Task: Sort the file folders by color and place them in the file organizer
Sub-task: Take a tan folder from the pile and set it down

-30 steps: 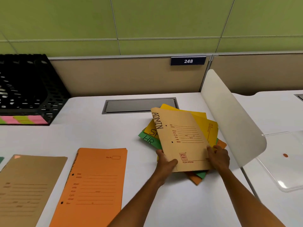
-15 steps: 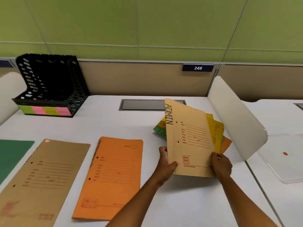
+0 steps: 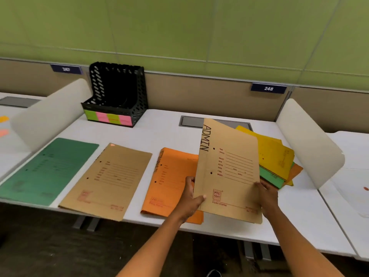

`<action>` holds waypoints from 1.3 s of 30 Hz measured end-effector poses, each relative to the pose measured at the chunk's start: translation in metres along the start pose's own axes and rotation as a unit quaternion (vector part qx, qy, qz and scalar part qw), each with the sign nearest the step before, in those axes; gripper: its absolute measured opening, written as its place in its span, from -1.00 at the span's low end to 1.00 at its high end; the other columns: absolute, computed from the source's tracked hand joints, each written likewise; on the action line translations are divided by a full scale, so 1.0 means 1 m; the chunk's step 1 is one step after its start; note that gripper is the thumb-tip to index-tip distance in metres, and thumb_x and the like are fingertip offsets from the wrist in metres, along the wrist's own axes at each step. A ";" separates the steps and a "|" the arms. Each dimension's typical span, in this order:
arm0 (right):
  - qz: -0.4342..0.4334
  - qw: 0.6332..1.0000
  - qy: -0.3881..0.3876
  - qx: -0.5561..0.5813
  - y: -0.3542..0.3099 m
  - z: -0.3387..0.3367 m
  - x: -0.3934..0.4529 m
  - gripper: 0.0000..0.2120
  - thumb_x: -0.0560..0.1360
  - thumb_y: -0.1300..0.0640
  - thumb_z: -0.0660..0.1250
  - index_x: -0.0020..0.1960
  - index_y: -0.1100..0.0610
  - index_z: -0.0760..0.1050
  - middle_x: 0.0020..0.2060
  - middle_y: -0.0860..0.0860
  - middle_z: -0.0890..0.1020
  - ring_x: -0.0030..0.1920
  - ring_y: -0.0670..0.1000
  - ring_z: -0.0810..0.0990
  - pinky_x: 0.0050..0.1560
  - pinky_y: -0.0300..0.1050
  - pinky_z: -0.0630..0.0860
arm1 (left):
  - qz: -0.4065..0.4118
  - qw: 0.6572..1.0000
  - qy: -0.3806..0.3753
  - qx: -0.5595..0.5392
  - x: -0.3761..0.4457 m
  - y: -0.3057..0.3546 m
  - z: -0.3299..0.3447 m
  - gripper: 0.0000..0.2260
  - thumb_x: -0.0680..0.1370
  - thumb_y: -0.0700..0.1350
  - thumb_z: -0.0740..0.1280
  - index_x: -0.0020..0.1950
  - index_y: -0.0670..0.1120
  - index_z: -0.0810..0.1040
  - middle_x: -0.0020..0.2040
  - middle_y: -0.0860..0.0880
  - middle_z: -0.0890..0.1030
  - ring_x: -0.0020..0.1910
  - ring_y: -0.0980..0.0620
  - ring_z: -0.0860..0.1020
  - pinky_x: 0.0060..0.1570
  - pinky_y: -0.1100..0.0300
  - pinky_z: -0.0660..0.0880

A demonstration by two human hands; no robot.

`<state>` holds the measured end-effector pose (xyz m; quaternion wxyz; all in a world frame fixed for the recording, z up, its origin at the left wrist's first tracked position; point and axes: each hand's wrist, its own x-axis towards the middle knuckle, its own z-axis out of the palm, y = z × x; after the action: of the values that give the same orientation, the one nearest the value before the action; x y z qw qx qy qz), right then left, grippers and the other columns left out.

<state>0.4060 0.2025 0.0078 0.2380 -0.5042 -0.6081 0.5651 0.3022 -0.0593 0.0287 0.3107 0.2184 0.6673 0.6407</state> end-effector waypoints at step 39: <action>0.010 0.982 -0.189 0.007 -0.029 0.308 -0.106 -0.65 0.64 0.01 0.12 0.35 0.14 0.39 0.19 0.09 0.52 0.09 0.14 0.48 0.04 0.05 0.35 | -0.045 0.983 0.174 0.024 -0.041 -0.006 -0.273 -0.54 0.60 0.12 0.24 0.48 0.20 0.23 0.33 0.15 0.47 0.27 0.18 0.48 0.28 0.13 0.46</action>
<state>0.1716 -0.0239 -0.0116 0.1163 -0.3927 -0.6328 0.6572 0.1428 -0.2843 0.0249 0.2130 0.0803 0.7358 0.6378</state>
